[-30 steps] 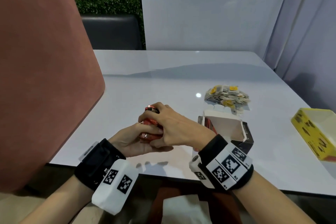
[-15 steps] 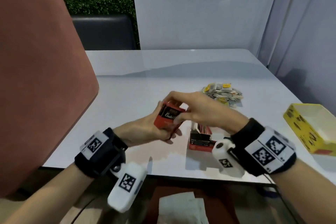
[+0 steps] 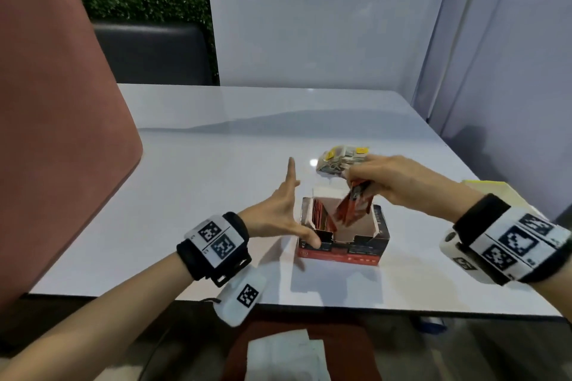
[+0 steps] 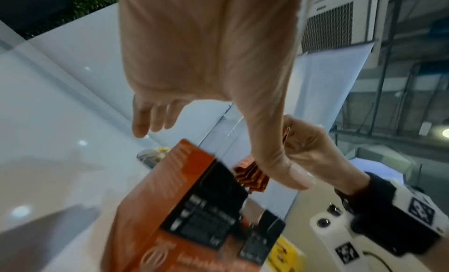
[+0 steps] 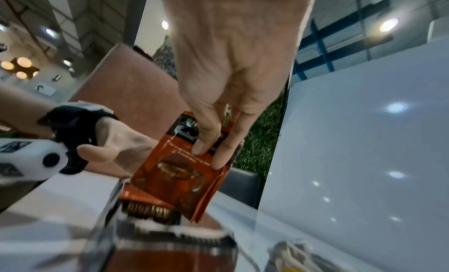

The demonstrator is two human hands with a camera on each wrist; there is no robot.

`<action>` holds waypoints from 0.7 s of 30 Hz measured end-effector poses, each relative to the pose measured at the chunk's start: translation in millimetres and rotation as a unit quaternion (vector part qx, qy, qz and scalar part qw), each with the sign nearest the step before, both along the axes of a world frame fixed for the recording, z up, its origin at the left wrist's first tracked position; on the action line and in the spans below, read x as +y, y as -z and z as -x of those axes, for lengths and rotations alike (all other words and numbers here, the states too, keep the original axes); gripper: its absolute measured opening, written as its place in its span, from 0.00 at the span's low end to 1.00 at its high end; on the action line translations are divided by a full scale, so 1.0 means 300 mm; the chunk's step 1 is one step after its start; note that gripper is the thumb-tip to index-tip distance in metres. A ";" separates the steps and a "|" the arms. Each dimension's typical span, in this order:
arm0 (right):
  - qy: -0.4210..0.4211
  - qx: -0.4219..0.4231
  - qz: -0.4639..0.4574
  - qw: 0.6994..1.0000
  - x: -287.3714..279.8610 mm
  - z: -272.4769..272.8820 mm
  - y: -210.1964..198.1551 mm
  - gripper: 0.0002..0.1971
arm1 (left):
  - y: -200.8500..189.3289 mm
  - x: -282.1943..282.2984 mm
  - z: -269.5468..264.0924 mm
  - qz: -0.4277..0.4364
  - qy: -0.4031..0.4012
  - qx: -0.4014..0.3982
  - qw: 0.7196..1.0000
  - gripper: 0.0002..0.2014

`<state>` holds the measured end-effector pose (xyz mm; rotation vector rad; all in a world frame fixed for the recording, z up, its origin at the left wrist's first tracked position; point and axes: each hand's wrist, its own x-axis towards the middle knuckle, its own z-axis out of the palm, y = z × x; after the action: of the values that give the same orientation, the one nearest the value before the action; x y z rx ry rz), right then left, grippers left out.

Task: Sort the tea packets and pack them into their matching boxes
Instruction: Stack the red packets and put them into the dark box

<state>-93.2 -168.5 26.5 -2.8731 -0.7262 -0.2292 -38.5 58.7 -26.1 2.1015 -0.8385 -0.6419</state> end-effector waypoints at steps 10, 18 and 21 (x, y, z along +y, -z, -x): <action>-0.131 0.099 0.218 0.962 0.066 -0.049 0.157 0.19 | 0.081 -0.028 -0.017 -0.013 0.016 -0.023 1.000 0.63; -0.123 0.067 0.106 0.984 0.100 -0.058 0.169 0.23 | 0.086 -0.004 -0.013 -0.004 0.006 -0.024 1.000 0.64; -0.057 0.023 0.041 0.997 0.083 -0.026 0.143 0.22 | 0.091 0.007 -0.012 -0.007 -0.011 -0.024 1.000 0.65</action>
<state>-85.2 -143.4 -16.5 -2.8909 -0.9072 -0.1201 -35.0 60.7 -53.4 2.1438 -0.8382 -0.5886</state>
